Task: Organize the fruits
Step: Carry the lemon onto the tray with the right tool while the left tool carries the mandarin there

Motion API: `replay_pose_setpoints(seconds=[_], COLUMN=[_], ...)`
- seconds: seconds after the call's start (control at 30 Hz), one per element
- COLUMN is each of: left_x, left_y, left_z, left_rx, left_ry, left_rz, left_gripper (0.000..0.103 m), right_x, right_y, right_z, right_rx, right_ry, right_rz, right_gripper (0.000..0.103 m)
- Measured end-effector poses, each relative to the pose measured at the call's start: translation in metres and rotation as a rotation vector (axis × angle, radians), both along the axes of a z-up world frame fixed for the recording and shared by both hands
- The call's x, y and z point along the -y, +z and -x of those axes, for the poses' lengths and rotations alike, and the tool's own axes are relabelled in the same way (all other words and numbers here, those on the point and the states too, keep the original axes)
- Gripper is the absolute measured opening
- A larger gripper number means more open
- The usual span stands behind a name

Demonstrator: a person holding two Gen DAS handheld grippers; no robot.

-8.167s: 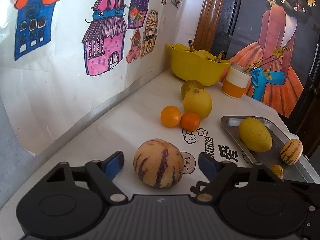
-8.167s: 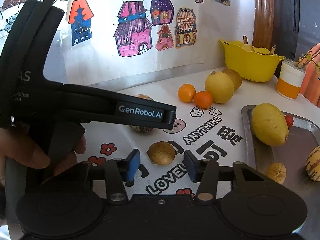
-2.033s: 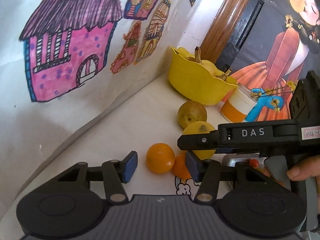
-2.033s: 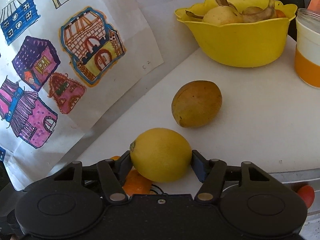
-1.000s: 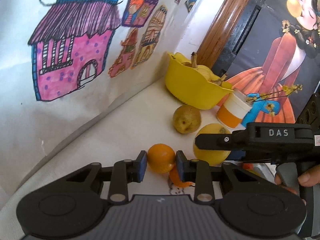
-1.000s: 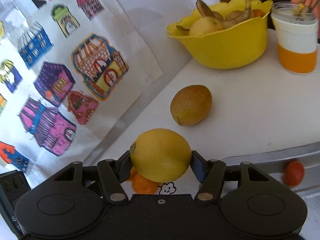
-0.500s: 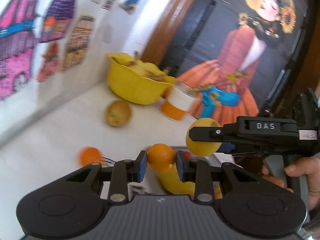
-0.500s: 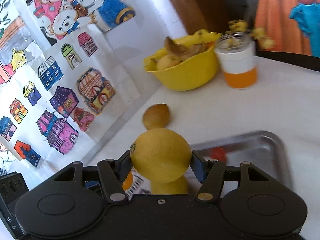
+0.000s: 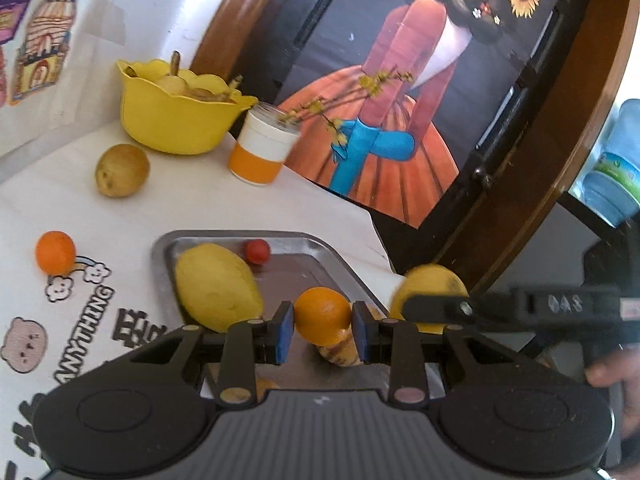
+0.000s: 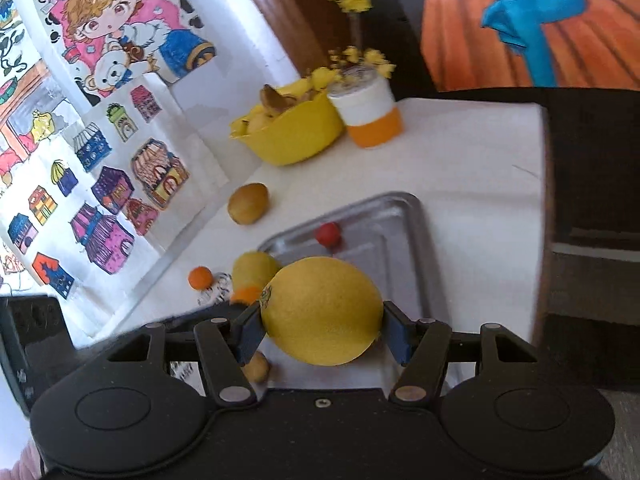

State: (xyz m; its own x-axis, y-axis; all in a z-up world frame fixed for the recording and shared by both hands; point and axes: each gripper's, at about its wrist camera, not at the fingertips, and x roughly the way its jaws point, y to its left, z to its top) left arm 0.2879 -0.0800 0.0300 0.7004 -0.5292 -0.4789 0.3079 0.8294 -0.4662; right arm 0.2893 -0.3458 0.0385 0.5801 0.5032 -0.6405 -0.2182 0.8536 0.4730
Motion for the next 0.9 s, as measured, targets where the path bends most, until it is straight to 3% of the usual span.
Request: replay_pose_setpoints(seconds=[0.37,0.67,0.9], left_x=[0.018,0.024,0.023], left_y=[-0.011,-0.017,-0.020], left_z=[-0.004,-0.008,-0.009], left_rx=[-0.052,-0.084,-0.107], left_ry=[-0.032,-0.030,-0.028], left_rz=[-0.075,-0.140,-0.128], left_gripper=[0.034,0.034,0.035], right_x=[0.018,0.000,-0.006], right_y=[-0.034,-0.034,-0.036], right_z=[0.031,0.030,0.034], right_rx=[-0.097,-0.043,-0.003], right_ry=[-0.061,-0.025,0.001], right_rz=[0.006,0.093,0.136], right_gripper=[0.063,0.064,0.064])
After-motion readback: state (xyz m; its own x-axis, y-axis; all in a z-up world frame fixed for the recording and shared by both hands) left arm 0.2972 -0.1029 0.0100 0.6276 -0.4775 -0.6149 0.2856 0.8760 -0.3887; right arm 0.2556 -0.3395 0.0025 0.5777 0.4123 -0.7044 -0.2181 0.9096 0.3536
